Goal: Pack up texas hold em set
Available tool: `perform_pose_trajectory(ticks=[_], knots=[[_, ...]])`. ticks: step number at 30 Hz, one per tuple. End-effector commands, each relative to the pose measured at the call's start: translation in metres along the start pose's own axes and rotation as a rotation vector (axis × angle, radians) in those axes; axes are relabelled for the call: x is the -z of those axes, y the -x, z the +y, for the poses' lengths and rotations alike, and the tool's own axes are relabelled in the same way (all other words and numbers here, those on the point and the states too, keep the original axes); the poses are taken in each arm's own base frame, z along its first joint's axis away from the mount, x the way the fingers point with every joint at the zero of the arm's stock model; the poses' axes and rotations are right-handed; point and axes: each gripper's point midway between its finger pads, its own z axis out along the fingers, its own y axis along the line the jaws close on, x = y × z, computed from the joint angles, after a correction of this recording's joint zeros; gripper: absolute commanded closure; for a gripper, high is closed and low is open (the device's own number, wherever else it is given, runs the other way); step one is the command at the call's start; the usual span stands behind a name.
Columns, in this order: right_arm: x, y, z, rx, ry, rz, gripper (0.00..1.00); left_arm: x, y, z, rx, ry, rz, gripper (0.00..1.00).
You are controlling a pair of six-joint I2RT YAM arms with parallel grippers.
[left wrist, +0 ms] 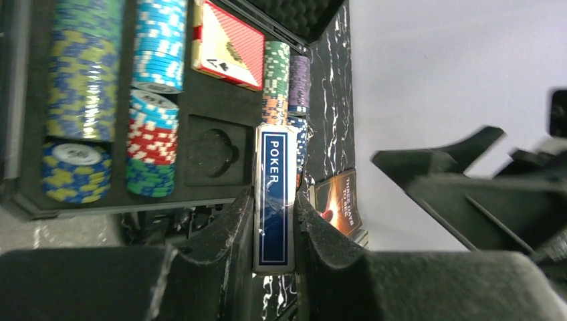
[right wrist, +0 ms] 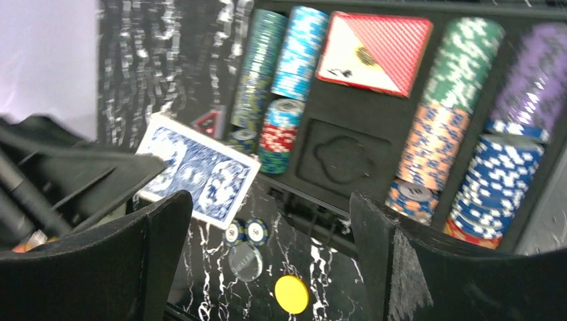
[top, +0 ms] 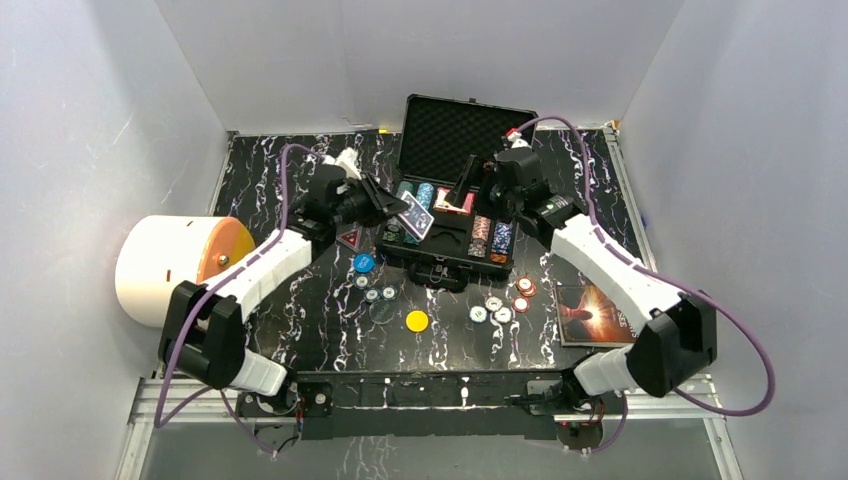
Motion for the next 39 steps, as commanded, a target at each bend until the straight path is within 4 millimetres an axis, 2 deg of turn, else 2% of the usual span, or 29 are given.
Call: perform_pose_trajectory(ticks=[1,4,8,11,15,21,32,34,39], knots=[[0.000,0.003,-0.031,-0.206,-0.117,0.049,0.05,-0.018,-0.007,-0.036,-0.117,-0.125,-0.095,1.00],[0.002,0.003,-0.055,-0.259,-0.143,0.068,0.08,-0.037,-0.026,-0.031,-0.180,-0.089,-0.124,1.00],[0.013,0.012,-0.067,-0.204,-0.166,0.020,0.09,-0.057,-0.040,-0.015,-0.201,-0.058,-0.181,0.98],[0.025,0.022,-0.066,-0.158,-0.163,-0.017,0.09,-0.071,-0.043,-0.009,-0.212,-0.037,-0.198,0.98],[0.031,0.019,-0.069,-0.128,-0.163,-0.023,0.09,-0.084,-0.047,-0.011,-0.244,-0.034,-0.200,0.97],[0.037,0.019,-0.070,-0.092,-0.157,-0.035,0.08,-0.091,-0.049,0.001,-0.239,0.018,-0.227,0.96],[0.034,0.018,-0.074,-0.077,-0.166,-0.041,0.08,-0.117,-0.066,0.016,-0.102,0.023,-0.200,0.88],[0.033,0.018,-0.073,-0.073,-0.163,-0.039,0.08,-0.118,-0.069,0.021,-0.109,0.041,-0.202,0.84],[0.032,0.018,-0.074,-0.069,-0.166,-0.040,0.08,-0.109,-0.071,0.018,-0.167,0.039,-0.186,0.60]])
